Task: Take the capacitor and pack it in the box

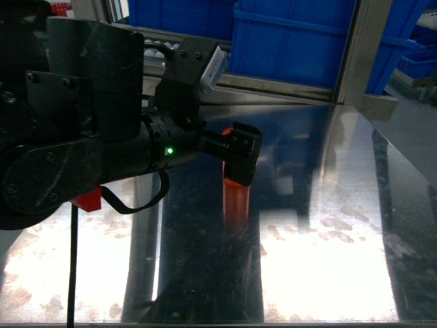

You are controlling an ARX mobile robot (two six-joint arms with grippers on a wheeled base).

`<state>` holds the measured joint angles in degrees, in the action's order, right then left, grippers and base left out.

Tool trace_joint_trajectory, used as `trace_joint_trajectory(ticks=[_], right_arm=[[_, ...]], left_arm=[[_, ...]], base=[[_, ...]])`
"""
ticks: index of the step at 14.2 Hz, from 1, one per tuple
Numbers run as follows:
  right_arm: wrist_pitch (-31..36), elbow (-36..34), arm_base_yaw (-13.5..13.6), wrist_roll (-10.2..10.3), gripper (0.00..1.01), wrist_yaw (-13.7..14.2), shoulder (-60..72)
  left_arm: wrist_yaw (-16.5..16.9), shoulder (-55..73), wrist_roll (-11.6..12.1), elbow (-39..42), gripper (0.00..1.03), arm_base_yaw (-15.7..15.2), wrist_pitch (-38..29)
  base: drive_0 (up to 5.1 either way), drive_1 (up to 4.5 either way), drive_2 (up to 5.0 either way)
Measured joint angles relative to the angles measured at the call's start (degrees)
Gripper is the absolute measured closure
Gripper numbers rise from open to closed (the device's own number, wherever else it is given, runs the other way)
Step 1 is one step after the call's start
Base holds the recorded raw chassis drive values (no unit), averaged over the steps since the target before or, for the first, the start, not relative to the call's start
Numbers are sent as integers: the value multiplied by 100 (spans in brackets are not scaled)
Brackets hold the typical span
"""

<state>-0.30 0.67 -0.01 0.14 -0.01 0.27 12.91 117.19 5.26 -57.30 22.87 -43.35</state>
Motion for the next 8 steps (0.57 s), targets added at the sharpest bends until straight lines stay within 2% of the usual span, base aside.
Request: trace_joint_trajectory(ticks=[2,5,8], right_arm=[[0,0,0,2,3,0,0],[0,0,0,2,3,0,0],[0,0,0,0,3,0,0]], left_arm=[[-24,437,-22,-378,5,61,7],[-260,1150,-111,-1123,5,61,2],[-328,1808,-256,-1882,5,70,321]], base=[[0,0,0],[0,0,0],[0,0,0]])
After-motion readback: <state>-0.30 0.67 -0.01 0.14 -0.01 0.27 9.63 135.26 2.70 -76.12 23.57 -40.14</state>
